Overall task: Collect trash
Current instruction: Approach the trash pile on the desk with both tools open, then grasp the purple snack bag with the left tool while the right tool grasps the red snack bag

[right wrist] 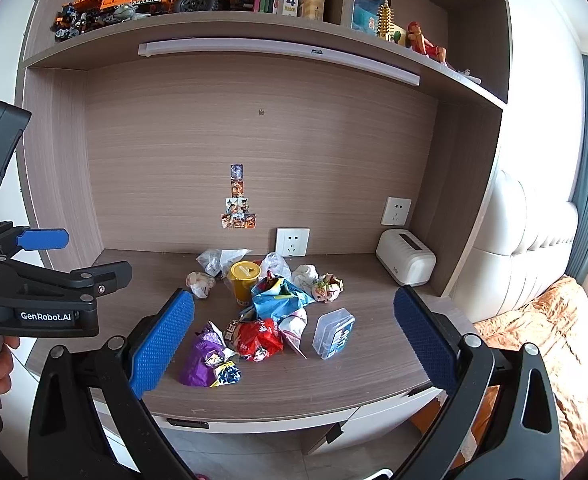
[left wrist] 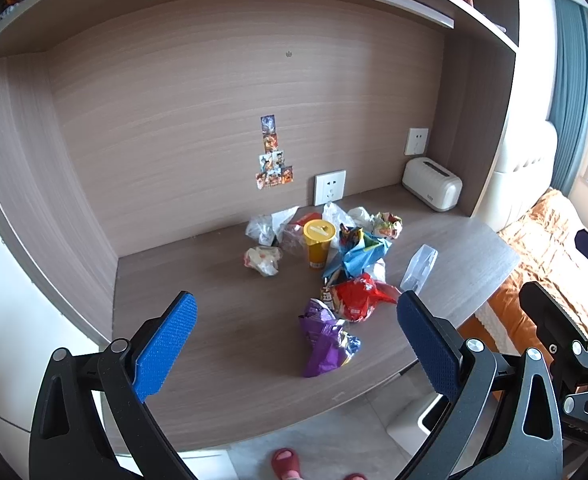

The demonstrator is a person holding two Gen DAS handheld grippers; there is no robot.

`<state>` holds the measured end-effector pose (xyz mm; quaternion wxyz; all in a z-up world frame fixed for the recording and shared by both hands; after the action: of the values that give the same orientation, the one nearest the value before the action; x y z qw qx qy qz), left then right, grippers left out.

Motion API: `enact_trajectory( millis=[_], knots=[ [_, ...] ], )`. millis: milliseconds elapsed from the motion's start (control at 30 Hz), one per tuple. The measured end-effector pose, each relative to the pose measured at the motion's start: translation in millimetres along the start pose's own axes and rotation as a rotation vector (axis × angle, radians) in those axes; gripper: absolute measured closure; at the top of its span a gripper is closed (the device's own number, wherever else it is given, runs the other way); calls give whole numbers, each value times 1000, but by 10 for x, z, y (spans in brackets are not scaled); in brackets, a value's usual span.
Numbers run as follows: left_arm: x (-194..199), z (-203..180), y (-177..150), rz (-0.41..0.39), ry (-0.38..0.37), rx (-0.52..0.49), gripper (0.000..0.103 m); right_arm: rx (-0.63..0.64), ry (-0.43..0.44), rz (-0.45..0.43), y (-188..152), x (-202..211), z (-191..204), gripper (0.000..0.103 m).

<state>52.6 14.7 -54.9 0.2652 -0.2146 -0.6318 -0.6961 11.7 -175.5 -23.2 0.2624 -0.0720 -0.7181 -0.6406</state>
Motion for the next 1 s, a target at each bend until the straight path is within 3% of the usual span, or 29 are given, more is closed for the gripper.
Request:
enact_trajectory(
  millis=[867, 1000],
  knots=[
    [-413, -122, -152, 37, -76, -34, 5, 1, -11, 58, -188, -406, -40, 3],
    [-609, -203, -276, 58, -65, -92, 5, -13, -20, 82, -292, -560, -113, 3]
  ],
)
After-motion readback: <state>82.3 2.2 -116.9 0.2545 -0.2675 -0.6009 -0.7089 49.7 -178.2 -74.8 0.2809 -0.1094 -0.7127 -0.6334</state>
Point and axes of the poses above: each gripper's, at about its wrist camera, not at the fingertips, and x roughly against the way its jaws point, z to its left, y to its top, the point moved 6 cm from there along -x, roughly the way its jaws point, and after that the axes turned 8 degrees about y, right-handed, at the moved point
